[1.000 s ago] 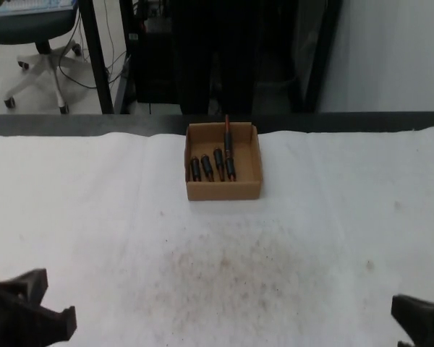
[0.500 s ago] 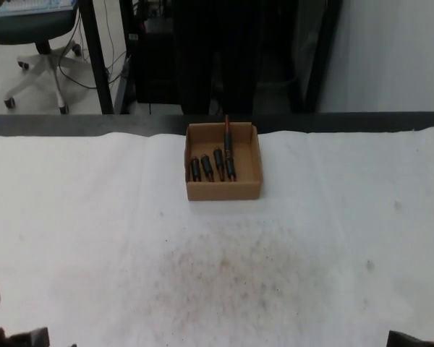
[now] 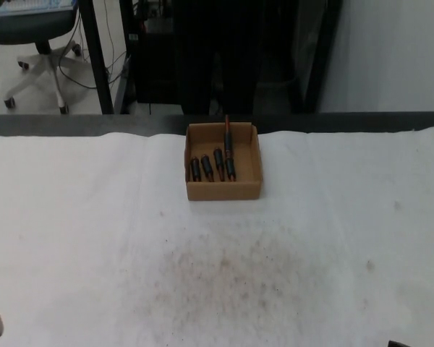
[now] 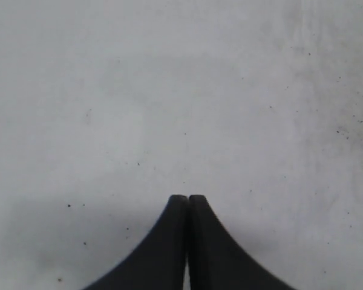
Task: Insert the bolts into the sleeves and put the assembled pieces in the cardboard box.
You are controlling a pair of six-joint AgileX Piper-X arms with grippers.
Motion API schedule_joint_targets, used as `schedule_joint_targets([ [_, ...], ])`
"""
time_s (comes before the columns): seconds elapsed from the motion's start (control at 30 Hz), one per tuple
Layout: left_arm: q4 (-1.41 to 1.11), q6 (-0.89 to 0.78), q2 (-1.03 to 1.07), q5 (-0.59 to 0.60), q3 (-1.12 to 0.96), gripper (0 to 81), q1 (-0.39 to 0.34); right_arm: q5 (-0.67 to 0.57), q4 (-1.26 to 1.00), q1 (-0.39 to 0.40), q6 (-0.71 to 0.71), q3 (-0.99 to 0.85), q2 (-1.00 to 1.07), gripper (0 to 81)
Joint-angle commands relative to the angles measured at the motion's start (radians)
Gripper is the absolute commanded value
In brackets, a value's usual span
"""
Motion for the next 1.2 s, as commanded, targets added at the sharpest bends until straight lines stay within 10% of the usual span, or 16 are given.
schedule_joint_targets([
  [0.0, -0.021, -0.055, -0.011, 0.043, 0.025, 0.3, 0.002, -0.014, 0.025, -0.002, 0.004, -0.009, -0.007, 0.8],
  [0.83, 0.016, -0.137, -0.011, 0.352, 0.025, 0.3, 0.002, -0.084, 0.123, -0.002, 0.025, -0.009, -0.007, 0.8],
  [1.17, -0.014, 0.058, -0.011, 0.265, 0.025, 0.3, 0.002, -0.008, -0.082, -0.002, -0.087, -0.009, -0.007, 0.8],
])
